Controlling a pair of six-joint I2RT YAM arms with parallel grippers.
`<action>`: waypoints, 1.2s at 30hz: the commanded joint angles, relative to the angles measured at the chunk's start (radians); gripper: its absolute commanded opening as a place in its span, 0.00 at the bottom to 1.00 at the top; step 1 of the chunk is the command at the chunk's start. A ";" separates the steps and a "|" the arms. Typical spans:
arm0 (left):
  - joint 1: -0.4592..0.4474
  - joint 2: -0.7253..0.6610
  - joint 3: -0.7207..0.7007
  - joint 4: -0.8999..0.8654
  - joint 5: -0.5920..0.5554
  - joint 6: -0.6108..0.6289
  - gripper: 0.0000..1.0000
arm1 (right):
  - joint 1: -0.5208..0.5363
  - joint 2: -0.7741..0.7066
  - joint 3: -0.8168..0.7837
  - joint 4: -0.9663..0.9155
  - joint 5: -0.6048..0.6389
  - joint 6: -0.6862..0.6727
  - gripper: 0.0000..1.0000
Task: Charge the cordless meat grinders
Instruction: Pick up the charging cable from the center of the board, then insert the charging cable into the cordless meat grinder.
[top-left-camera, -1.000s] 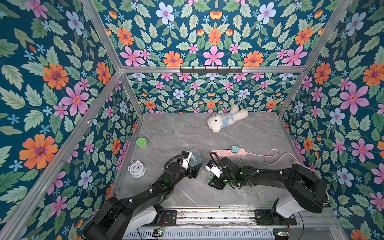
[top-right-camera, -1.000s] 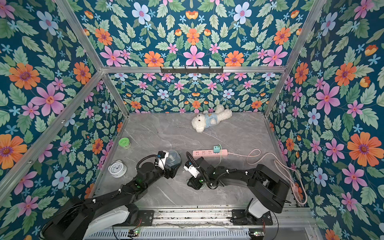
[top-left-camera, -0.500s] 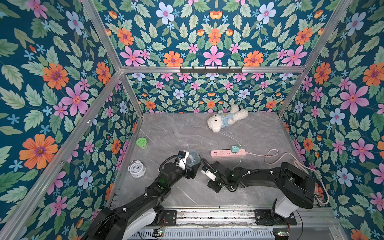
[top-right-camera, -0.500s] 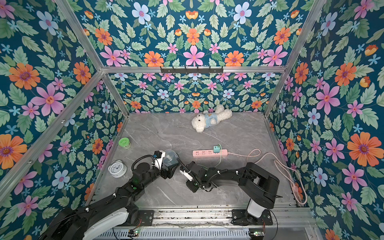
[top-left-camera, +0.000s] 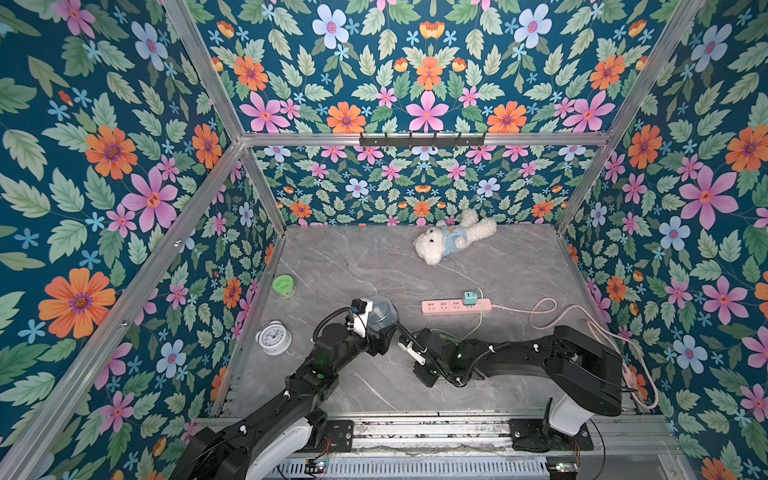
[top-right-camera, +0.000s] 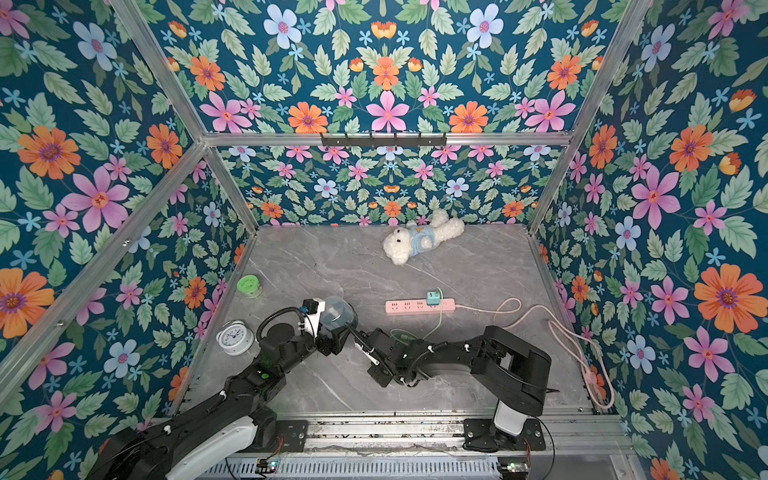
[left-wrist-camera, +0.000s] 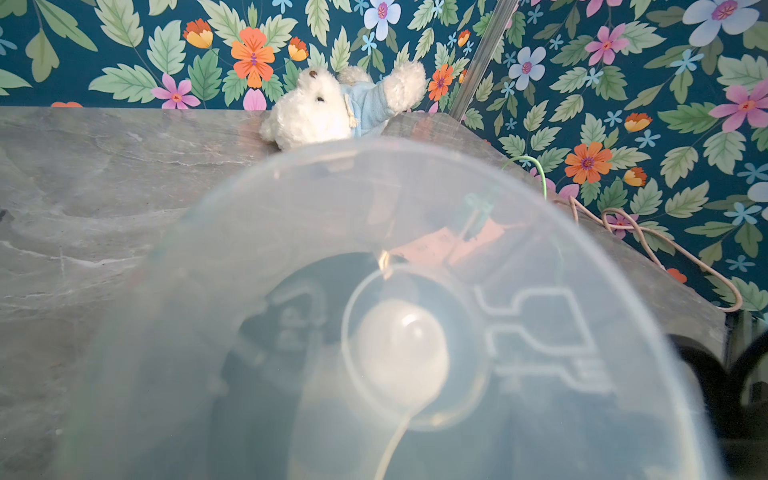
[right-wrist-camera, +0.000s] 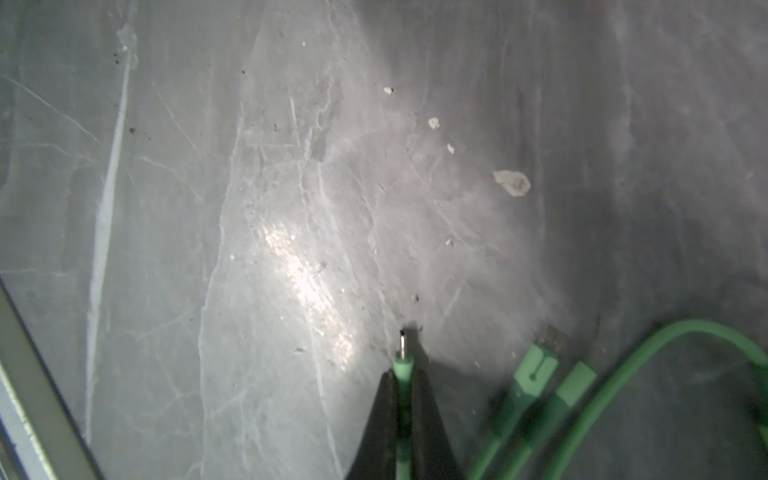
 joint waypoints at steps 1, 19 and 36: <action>0.003 -0.006 0.012 0.026 0.038 -0.001 0.81 | -0.012 -0.054 -0.036 -0.110 -0.042 0.031 0.00; 0.005 0.078 0.056 0.170 0.296 0.009 0.79 | -0.354 -0.422 -0.157 0.231 -0.671 0.460 0.00; 0.002 0.083 0.078 0.206 0.332 0.032 0.77 | -0.380 -0.266 -0.183 0.610 -0.825 0.671 0.00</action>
